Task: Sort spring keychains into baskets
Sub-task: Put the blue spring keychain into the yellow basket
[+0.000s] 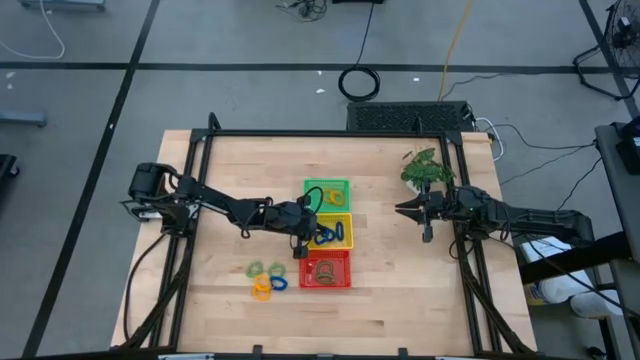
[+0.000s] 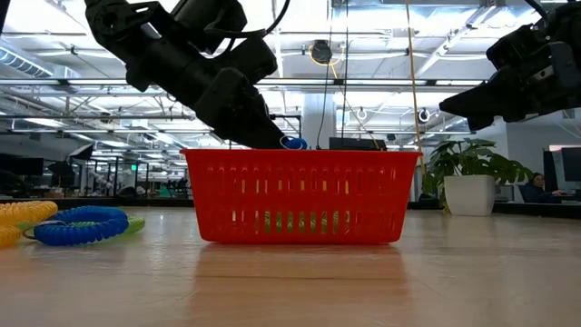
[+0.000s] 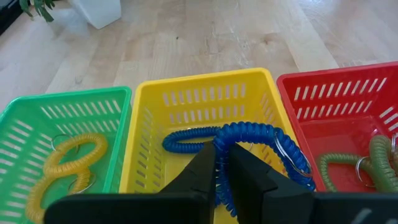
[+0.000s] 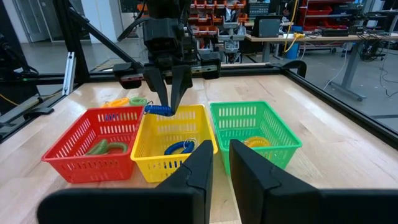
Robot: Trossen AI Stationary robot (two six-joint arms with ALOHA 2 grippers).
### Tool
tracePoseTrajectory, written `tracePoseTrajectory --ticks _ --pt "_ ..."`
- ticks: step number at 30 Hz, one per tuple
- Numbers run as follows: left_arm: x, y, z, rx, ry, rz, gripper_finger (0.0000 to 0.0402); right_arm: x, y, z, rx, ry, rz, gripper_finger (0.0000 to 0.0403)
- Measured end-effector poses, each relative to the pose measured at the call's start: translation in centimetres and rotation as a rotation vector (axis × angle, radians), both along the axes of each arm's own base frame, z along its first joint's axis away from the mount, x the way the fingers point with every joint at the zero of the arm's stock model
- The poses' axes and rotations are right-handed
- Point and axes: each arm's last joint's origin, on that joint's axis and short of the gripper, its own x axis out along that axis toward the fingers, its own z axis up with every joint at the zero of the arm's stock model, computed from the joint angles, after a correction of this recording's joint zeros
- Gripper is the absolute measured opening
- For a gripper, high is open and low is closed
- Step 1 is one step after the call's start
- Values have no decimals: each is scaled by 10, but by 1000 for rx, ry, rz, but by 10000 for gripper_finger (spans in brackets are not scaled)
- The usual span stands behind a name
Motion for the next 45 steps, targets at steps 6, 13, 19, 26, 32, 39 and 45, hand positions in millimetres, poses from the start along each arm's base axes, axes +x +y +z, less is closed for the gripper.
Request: tracePoseTrajectory --ticks 6,13,19,26,32,39,45 --pt "0 0 0 -1 0 1 35 0 0 0 0 0 0 41" --pt "0 3 0 -9 -7 130 80 0 0 0 0 0 0 41" --pt "0 0 0 -16 -7 121 178 0 0 0 0 0 0 39" --pt "-18 -19 19 1 67 26 235 0 0 0 0 0 0 41" --pt "-57 -41 51 -129 174 -4 239 0 0 0 0 0 0 38" --pt "-93 -79 49 -209 394 -35 239 0 0 0 0 0 0 40" --pt "-95 -103 28 -142 445 -36 239 0 0 0 0 0 -1 39"
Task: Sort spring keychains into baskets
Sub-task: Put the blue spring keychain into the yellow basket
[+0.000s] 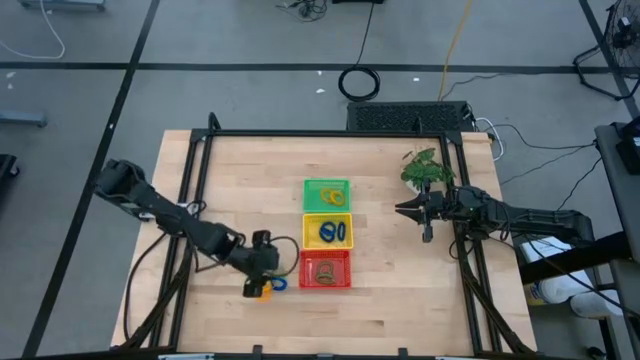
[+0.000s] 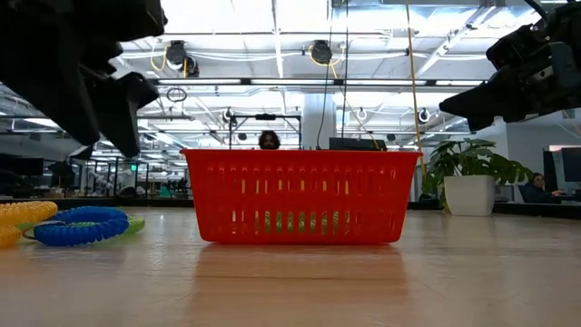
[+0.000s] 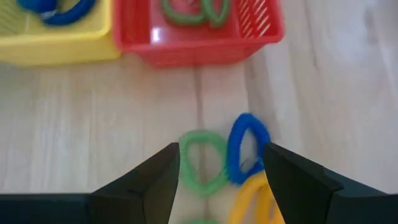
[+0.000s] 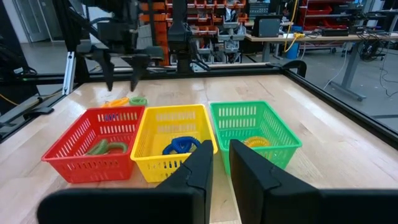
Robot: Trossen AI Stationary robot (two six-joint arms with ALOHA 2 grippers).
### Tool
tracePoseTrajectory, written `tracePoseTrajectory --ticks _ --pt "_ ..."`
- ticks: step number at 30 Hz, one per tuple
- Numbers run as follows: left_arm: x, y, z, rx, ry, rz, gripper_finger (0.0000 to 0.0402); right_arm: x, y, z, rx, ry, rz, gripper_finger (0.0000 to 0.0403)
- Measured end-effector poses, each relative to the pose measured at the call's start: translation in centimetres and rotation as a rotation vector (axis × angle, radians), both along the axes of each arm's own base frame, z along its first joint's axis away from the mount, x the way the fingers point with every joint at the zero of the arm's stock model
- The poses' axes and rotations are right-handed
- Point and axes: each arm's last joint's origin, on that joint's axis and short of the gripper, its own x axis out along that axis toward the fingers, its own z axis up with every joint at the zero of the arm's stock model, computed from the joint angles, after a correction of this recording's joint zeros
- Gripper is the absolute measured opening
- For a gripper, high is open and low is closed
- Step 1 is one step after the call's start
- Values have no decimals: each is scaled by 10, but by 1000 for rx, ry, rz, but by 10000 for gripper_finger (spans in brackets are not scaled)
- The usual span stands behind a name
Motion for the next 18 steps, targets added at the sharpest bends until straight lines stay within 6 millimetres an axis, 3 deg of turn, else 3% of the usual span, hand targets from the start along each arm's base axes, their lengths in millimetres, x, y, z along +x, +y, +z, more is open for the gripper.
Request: tracePoseTrajectory --ticks 11,18 --pt "12 -12 -43 66 96 -50 239 0 0 0 0 0 0 40" --pt "15 -13 -51 82 103 -67 239 0 0 0 0 0 1 41"
